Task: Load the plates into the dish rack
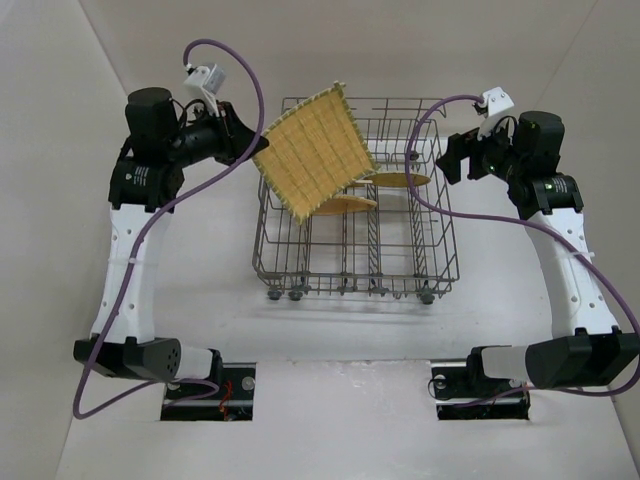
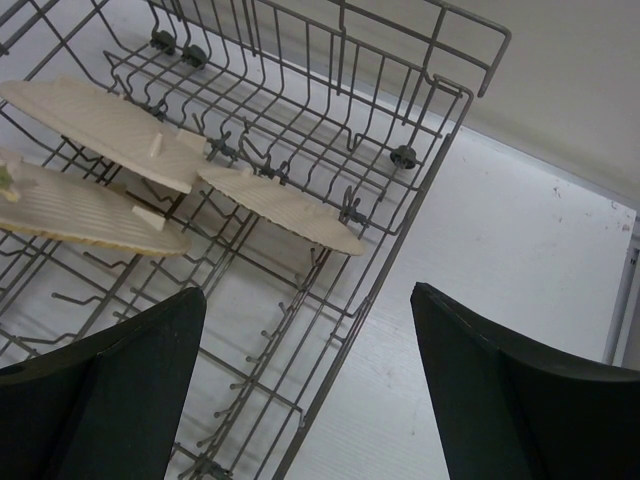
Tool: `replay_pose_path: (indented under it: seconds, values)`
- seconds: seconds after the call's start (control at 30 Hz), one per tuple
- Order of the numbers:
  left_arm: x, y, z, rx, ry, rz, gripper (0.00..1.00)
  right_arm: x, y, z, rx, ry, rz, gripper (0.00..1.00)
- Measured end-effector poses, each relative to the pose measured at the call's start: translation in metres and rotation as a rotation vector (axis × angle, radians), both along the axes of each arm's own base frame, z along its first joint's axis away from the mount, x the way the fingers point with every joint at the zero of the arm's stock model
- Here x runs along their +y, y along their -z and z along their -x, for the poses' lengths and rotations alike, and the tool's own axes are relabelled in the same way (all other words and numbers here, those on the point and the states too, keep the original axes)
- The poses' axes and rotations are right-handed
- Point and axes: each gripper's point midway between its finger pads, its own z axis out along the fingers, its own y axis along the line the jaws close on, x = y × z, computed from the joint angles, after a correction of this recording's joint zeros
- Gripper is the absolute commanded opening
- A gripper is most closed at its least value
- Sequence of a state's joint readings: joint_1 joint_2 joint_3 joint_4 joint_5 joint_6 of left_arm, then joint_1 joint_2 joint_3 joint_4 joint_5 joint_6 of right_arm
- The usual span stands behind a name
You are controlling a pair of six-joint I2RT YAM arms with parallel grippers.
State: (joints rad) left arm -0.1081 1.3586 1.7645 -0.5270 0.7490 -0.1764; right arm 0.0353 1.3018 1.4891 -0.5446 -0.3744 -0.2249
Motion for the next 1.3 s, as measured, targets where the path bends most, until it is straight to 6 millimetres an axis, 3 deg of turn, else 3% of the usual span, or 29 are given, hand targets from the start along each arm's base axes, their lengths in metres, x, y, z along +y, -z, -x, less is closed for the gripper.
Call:
replay_pose_path:
  seconds: [0.23,0.5,0.67,1.03,1.2,1.3]
  values:
    - [-0.019,0.007,0.027,-0.121,0.047,-0.172,0.00,0.000,0.000,0.000,-0.004,-0.003,0.009,0.89]
    - [-0.034,0.019,0.072,-0.299,0.128,-0.357,0.00,-0.004,0.008,0.008,-0.002,0.001,0.020,0.89]
    - [-0.037,0.017,0.081,-0.380,0.140,-0.411,0.00,-0.010,0.014,0.012,0.007,0.014,0.027,0.89]
    - [-0.062,0.059,0.108,-0.489,0.290,-0.562,0.00,-0.019,0.019,0.030,-0.002,0.045,0.047,0.90]
    - [-0.067,0.054,0.106,-0.565,0.303,-0.587,0.00,-0.018,0.014,0.037,-0.018,0.050,0.040,0.92]
    - [-0.069,0.047,0.102,-0.601,0.291,-0.580,0.00,-0.007,0.002,0.042,-0.033,0.021,0.025,0.92]
